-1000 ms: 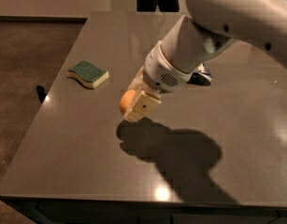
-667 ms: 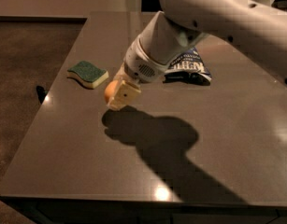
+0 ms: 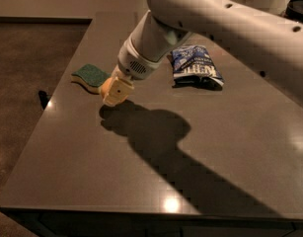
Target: Move orange near sponge
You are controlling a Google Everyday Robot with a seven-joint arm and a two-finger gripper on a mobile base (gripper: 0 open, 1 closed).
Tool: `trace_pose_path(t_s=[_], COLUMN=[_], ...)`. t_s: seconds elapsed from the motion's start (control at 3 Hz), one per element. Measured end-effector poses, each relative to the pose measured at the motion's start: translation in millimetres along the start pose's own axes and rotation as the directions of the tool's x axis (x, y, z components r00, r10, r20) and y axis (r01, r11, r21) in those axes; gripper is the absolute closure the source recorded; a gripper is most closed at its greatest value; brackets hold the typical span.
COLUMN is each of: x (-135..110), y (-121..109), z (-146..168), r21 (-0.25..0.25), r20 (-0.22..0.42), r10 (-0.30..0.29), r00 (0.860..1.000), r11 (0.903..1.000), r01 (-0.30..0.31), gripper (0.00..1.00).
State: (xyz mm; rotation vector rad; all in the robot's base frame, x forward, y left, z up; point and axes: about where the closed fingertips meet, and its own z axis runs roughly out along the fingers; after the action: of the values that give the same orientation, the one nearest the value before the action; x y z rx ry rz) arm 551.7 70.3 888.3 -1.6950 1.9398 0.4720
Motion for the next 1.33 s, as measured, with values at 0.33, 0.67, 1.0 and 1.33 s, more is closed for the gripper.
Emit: trace_pose_path(t_s=[0.33, 0.67, 1.0, 1.33], x=[-1, 0, 2, 6], y=[-18, -34, -43, -48], z=[11, 19, 24, 28], r21=[0.023, 0.053, 0.071, 0.08], r20=[-0.003, -0.008, -0.011, -0.015], r10=[0.027, 0.057, 0.084, 0.101], r00=[1.0, 0.998, 0.996, 0.995], r11=[0.9994, 0.997, 0.994, 0.9918], r01=[-0.027, -0.056, -0.083, -0.1], gripper=[1.0, 0.82, 0.59, 0.36])
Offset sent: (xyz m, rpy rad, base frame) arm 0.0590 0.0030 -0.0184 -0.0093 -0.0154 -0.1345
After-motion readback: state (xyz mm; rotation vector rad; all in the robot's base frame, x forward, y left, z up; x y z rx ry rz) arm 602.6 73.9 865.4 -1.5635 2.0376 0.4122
